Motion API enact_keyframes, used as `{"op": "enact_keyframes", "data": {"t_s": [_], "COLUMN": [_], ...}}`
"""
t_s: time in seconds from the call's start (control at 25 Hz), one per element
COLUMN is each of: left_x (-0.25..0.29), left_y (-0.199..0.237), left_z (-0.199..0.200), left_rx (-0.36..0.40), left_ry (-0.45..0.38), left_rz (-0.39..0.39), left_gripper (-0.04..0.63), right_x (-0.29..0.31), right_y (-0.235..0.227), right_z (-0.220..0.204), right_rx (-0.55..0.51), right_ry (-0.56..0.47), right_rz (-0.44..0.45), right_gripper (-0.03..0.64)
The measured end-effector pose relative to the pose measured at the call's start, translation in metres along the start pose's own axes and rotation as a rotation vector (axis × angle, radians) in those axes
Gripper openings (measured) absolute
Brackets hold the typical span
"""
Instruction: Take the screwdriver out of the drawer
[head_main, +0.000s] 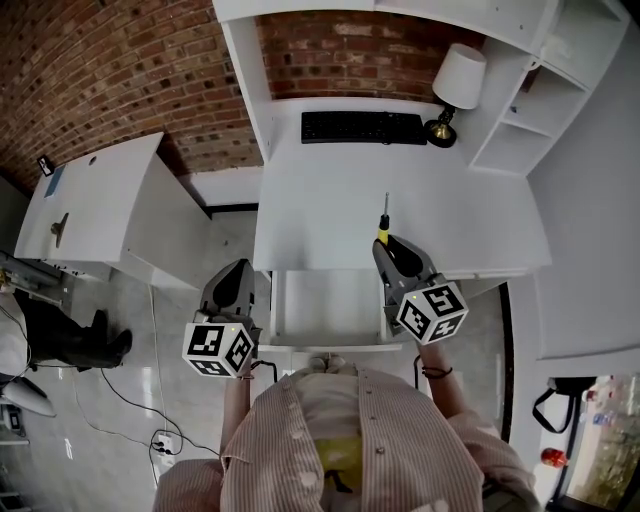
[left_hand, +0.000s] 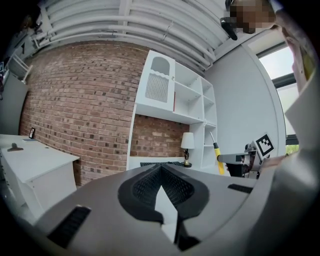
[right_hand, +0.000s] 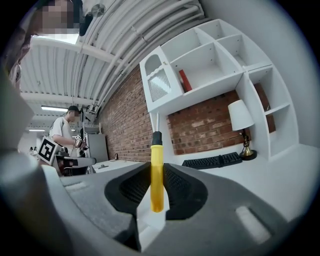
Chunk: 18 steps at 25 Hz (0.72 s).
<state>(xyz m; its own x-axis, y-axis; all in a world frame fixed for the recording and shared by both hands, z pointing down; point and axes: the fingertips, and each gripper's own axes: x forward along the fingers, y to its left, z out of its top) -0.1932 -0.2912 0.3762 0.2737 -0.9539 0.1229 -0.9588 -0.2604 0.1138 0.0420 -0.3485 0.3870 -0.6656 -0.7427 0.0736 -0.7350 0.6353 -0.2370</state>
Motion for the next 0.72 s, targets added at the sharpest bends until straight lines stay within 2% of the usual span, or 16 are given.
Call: {"op": "enact_keyframes", "data": {"t_s": [0.28,0.72], "left_x": [-0.004,-0.005], "left_y": [0.008,0.005], "left_z": [0.014,0.010], "left_rx": [0.012,0.018], "left_ry": [-0.038,-0.026], "left_rz": [0.036,0.026], "left_gripper": [-0.002,-0.002], "right_x": [-0.005,-0.010], "right_y": [-0.008,-0.008], "right_z": [0.011,0.013], "right_rx": [-0.007,-0.014], "right_ry": [-0.029,-0.035], "right_rz": [-0.030,-0.051], "right_gripper": [0.080,0.080]}}
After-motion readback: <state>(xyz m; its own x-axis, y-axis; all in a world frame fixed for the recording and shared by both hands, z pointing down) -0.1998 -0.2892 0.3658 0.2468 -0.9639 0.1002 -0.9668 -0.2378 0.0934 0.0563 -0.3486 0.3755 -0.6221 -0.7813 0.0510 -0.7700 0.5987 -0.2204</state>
